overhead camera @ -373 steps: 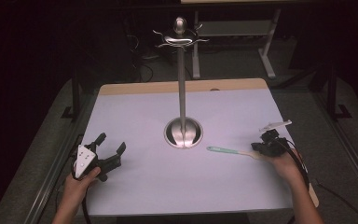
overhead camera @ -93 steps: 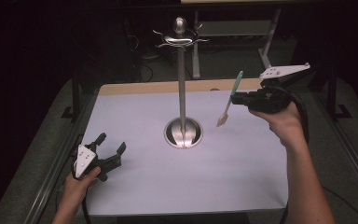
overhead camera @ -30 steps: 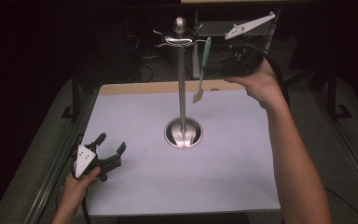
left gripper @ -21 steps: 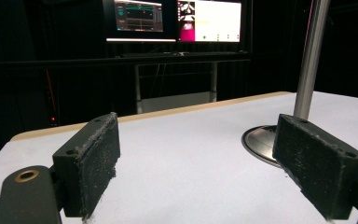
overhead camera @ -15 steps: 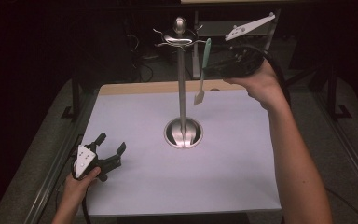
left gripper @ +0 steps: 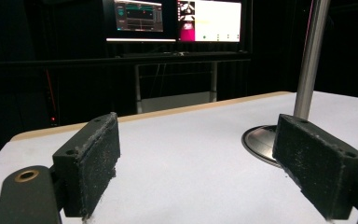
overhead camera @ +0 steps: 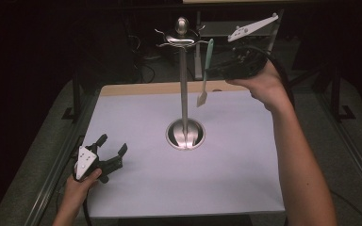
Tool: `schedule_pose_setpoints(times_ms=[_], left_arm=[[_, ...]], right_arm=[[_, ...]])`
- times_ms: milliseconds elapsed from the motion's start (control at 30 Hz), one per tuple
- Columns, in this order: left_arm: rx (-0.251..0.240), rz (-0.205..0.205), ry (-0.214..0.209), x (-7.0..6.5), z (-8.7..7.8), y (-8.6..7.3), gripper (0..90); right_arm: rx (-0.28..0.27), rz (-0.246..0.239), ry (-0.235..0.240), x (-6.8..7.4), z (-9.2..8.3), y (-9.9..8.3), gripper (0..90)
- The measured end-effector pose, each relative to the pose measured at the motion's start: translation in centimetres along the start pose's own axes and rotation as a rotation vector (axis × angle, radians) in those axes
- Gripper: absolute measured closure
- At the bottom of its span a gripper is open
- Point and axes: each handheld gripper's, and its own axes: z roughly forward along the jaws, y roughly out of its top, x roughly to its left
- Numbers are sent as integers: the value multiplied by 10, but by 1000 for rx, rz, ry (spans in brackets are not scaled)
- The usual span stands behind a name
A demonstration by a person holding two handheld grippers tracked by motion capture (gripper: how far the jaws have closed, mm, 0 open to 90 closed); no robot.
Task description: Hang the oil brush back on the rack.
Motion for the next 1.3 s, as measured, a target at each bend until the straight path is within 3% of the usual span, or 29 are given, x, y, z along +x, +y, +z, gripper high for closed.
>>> schedule_pose_setpoints(times_ms=[133,300,667,967,1300], left_arm=[[1,1,0,0,0,0,145],[6,7,0,0,0,0,145],[1,-1,1,0,0,0,145],[6,2,4,0,0,0,145],[-10,-3,8,0,0,0,145]], right_arm=[[4,-2,-3,1,1,0,728],[6,4,-10,3,0,-2,631],[-19,30,-41,2,-3,-25,430],[-16,17,-113,5,-6,-55,277],[-8,43,-152,2,-3,-101,250]])
